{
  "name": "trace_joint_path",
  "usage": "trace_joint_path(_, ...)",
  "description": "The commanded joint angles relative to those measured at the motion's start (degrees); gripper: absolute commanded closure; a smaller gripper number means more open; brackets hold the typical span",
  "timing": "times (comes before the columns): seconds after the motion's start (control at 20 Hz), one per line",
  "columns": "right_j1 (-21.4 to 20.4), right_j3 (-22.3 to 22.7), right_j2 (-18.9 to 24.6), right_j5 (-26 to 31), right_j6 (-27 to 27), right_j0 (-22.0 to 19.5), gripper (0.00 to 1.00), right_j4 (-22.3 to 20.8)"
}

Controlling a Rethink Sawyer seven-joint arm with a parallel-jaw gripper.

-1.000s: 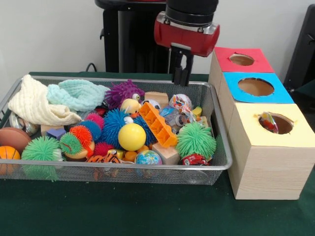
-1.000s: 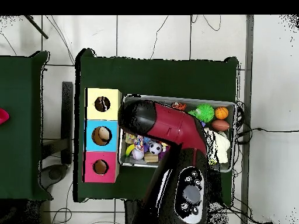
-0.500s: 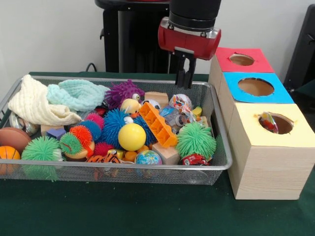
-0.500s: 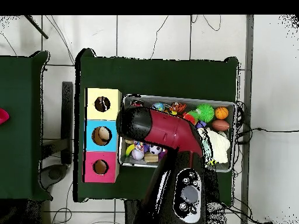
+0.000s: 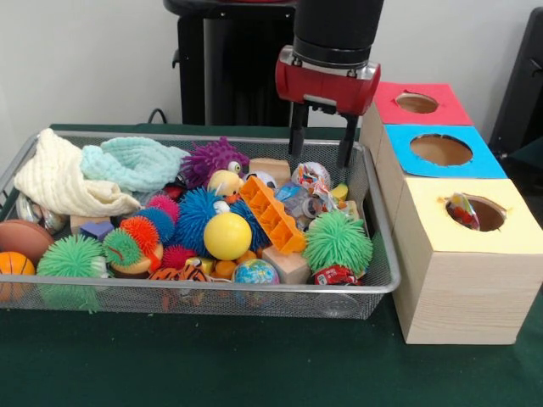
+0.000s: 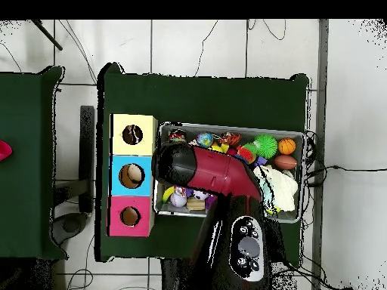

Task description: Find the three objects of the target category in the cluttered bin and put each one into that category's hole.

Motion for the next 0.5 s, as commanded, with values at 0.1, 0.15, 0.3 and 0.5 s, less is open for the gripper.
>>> trace_joint_path(0.1,-0.5,7.1,7.0,-1.2,-0.2,-3.4,0.0,-3.1)
trace_joint_path(0.15,-0.7,7.4,7.3,-1.7,-0.2,-3.6,0.0,-3.3)
trace_joint_path(0.3,-0.7,7.5,7.9,-2.1,-0.2,-4.2,0.0,-4.0)
trace_joint_path(0.5,-0.6,7.6,8.5,-2.4,0.1,-4.7,0.0,-4.6)
